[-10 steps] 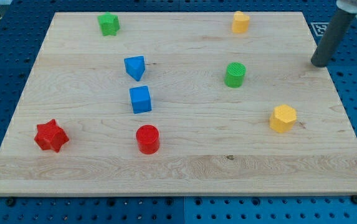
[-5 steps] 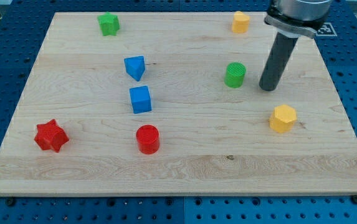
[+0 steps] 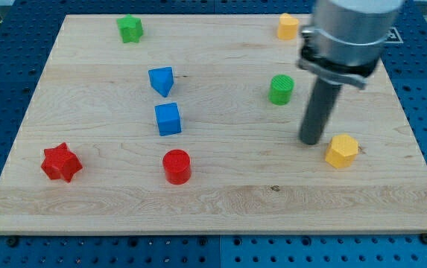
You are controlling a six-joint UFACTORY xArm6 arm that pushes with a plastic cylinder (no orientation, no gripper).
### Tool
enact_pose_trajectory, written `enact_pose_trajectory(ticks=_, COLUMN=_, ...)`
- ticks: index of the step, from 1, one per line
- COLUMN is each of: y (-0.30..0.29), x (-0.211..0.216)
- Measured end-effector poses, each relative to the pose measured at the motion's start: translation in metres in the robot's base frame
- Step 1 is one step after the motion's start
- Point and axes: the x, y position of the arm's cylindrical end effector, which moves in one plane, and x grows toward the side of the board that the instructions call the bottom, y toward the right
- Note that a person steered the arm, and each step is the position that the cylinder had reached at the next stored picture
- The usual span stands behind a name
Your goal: Push the yellow hexagon to the bottom right of the board
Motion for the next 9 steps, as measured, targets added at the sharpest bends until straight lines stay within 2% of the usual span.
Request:
enact_pose_trajectory(ticks=3, y=0.022, x=0.051)
enact_pose_trajectory(ticks=5, y=-0.011, x=0.095)
enact_pose_trajectory(ticks=6, y=0.028, x=0.097)
enact_pose_trajectory(ticks=7, y=0.034, x=0.089)
enact_pose_trajectory(ticks=8, y=0.029, x=0.056)
enact_pose_trajectory(ticks=9, y=0.070, x=0.053)
